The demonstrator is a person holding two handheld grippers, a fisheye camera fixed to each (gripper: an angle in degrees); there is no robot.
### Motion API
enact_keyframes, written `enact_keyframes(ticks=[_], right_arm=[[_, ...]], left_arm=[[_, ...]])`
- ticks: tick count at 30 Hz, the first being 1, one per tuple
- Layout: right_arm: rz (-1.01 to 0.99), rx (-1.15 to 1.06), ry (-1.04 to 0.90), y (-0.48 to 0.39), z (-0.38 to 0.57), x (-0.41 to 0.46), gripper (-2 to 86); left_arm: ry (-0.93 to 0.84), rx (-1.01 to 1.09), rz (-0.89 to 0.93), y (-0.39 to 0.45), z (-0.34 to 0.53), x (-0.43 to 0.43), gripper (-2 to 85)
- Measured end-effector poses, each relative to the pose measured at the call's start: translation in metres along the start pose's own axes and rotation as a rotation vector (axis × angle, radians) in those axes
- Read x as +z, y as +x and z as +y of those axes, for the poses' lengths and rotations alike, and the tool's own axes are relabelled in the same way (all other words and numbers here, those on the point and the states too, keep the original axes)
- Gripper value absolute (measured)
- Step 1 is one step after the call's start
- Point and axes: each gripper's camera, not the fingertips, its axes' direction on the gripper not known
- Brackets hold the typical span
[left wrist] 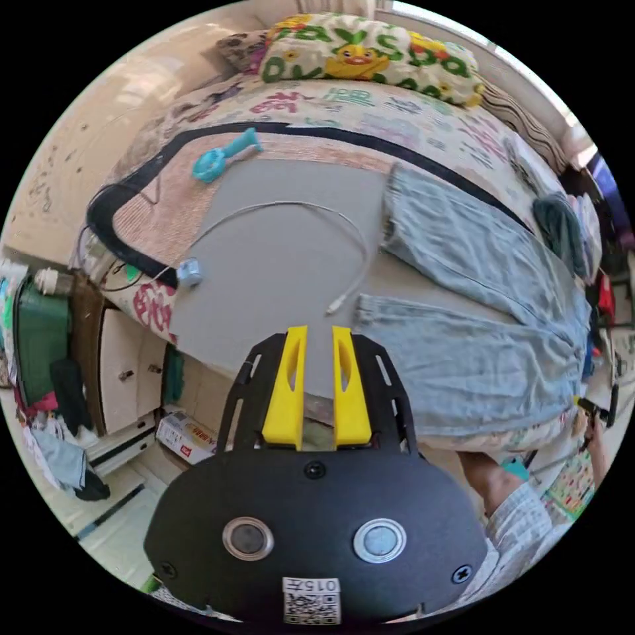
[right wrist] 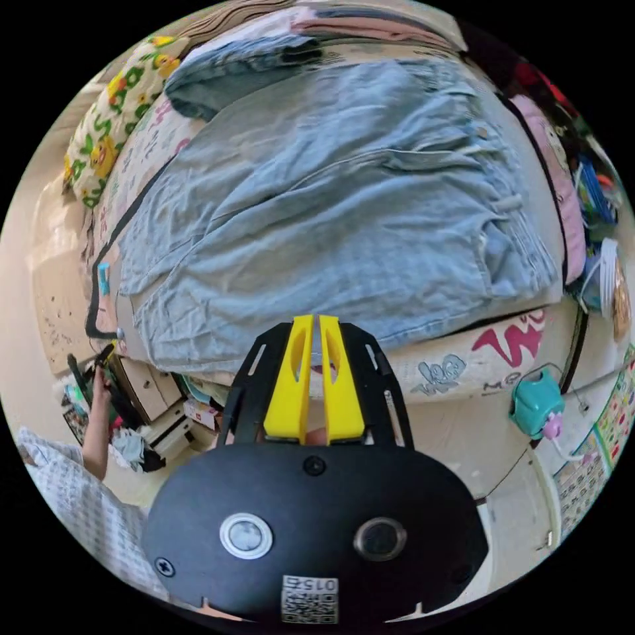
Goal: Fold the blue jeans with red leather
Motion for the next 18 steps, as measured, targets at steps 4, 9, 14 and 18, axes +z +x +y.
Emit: enact_keyframes(ticks=[4,9,14,18], right_arm=[[-0.042,0.250,0.160,0.075,0.054,-0.057,6.2],[-0.088,0.393,0.217,0.150,0.096,-0.097,10.0],[-0.217,0.413,0.199,0.196,0.141,-0.112,12.2],[-0.329,0.372,0.251,0.206,0.181,-0.127,9.4]], left_arm=[[0.024,0.234,0.179,0.131,-0.022,-0.013,7.0],[0.049,0.414,0.459,0.321,-0.094,-0.031,8.0],[0.033,0.558,0.543,0.506,-0.153,-0.047,10.4],[-0.046,0.580,0.464,0.645,-0.180,-0.033,11.5]])
